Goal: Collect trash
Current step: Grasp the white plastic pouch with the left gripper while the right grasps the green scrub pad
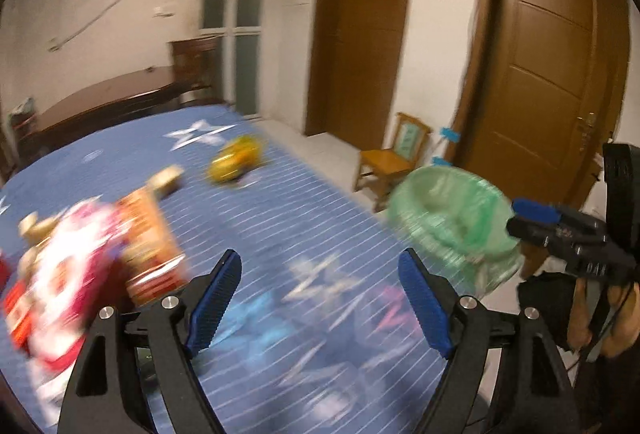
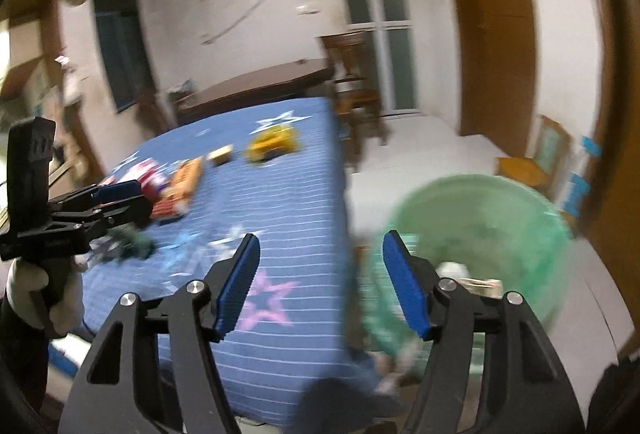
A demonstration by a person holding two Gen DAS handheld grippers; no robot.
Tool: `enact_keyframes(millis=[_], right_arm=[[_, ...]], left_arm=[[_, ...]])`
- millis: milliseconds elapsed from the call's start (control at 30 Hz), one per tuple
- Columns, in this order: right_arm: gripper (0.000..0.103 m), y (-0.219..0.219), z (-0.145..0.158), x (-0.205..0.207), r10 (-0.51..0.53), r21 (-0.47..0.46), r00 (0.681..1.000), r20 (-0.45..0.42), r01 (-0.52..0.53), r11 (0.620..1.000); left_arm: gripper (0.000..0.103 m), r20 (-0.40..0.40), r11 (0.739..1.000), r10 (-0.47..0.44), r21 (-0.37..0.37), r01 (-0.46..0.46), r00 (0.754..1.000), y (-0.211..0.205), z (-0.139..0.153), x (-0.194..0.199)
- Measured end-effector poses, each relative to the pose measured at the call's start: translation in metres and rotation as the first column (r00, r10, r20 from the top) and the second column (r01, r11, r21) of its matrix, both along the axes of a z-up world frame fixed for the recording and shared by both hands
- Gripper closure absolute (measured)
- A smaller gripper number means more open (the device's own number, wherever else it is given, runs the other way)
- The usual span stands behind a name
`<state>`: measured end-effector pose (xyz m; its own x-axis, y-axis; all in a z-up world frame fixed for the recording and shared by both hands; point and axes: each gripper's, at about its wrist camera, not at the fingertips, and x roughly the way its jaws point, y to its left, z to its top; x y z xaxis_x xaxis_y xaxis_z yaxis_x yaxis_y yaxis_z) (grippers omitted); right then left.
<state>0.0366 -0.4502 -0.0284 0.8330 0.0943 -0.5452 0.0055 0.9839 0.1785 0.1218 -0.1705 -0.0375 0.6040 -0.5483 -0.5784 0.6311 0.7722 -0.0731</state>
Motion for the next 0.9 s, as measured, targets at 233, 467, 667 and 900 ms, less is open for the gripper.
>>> enact_keyframes(millis=[233,467,667,900], right_arm=[[0.04,0.079,-0.007,0.028,0.205,-0.016,0.978,-0.045,-0.206,0.978],[0.04,0.164,-0.018,0.048,0.43,-0.047,0.898,-0.097,-0.436,0.899],[0.04,0.21,-0.03,0.08,0.542,-0.065,0.825,-0.161,-0.557,0.828],[0.04,0.232,-0.034,0.119,0.616,-0.081,0.758,-0.213,-0.642,0.762]], left_arm=[[0.022,0.007,0.985,0.075,0.152,-0.075,0.997,0.14,-0.009,0.0],[0.022,-0.085,0.983,0.025,0.184,-0.009,0.996,0.202,-0.031,0.024],[0.022,-0.153,0.974,-0.04,0.215,0.073,0.987,0.201,-0.048,0.054],[0.041,-0.208,0.951,-0.068,0.284,0.127,0.976,0.183,-0.065,0.071]])
